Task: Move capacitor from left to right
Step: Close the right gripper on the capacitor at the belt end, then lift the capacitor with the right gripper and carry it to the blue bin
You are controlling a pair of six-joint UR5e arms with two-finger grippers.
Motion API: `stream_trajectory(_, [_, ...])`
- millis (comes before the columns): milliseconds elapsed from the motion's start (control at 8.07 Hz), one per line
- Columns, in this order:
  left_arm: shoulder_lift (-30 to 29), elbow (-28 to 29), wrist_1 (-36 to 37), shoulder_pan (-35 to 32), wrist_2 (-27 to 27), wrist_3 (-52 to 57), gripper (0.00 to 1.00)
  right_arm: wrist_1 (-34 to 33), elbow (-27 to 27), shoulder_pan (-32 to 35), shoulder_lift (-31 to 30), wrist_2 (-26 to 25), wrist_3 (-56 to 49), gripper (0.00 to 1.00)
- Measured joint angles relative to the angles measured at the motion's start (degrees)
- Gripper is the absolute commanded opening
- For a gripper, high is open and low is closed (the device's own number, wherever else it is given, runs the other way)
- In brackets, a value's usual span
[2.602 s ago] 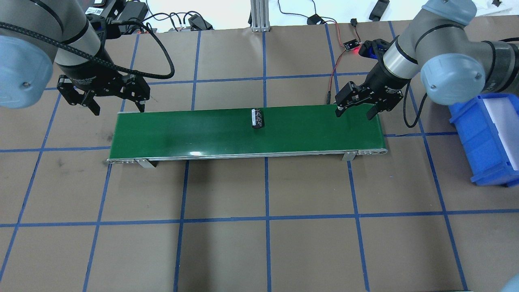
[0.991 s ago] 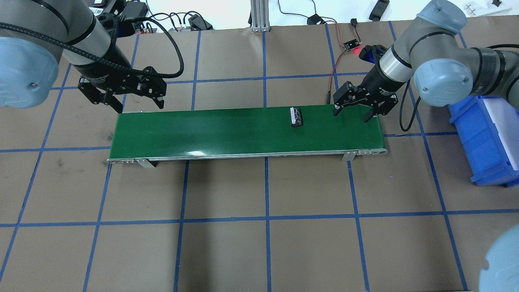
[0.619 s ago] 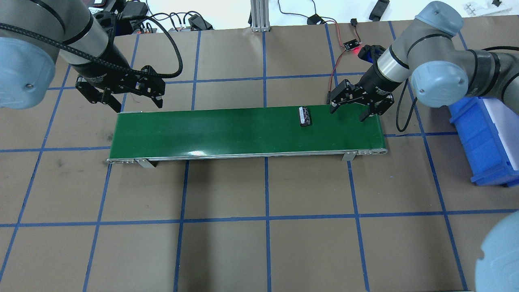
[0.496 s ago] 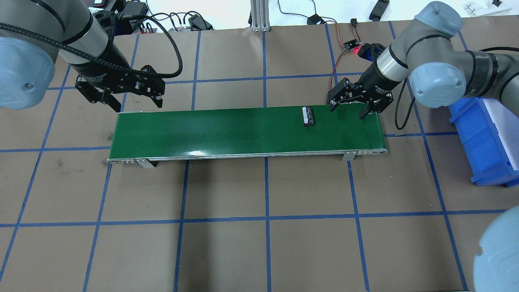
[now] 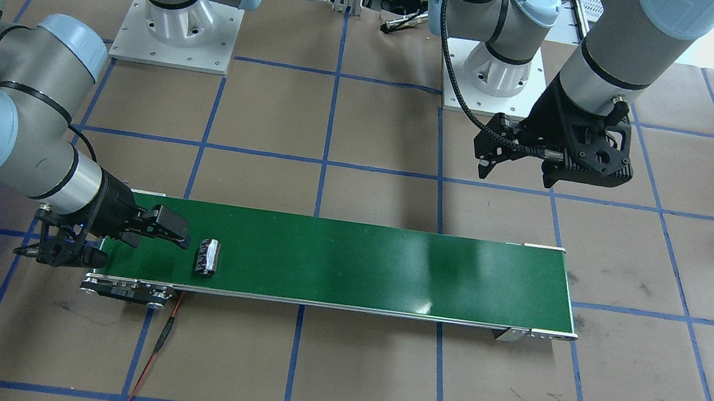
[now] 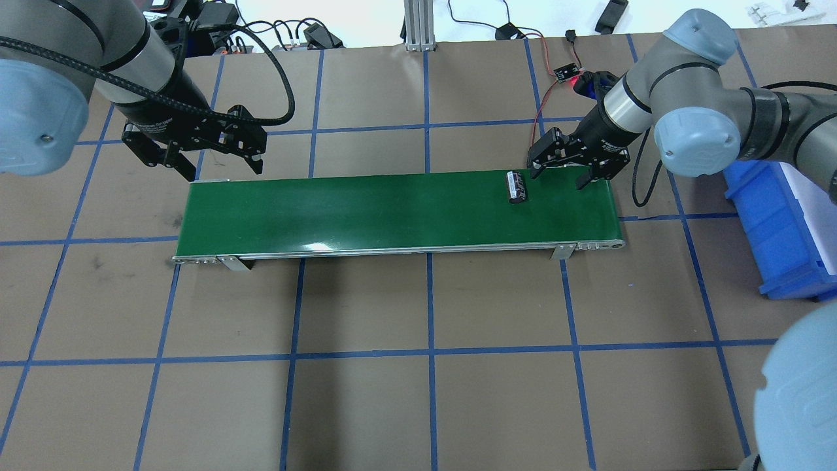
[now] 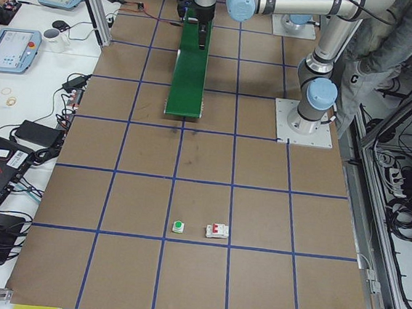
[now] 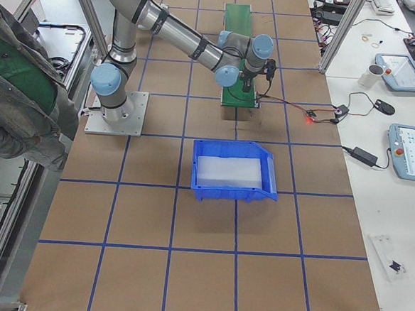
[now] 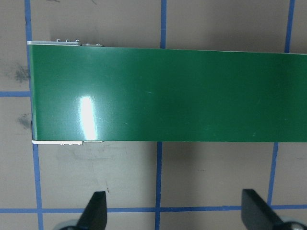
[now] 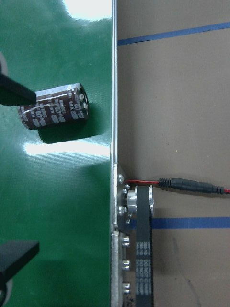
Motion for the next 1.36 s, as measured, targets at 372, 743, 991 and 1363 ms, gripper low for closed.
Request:
stream_trajectory(372, [-0.35,-0.10,0.07,0.07,-0.17,-0.03,1.00,-2.40,0.02,0.00,0.86,-0.43,-2.00,0.82])
stream_trajectory(743, [-0.60,-0.18,0.15,0.09,-0.18,-0.01,1.00,-2.47,0.16,0.00,1.04,-1.22,-2.78,0.60])
stream_trajectory(991, [-0.40,-0.09,0.09,0.09,-0.17,0.00,1.00,-1.93,1.46,0.00,0.90,-2.37,-3.11,0.21])
stream_trajectory(1363, [0.13,-0.02,-0.07,0.02,0.05,0.00,1.00,4.02,1.84,0.00,0.28,-4.41,-3.09,0.09])
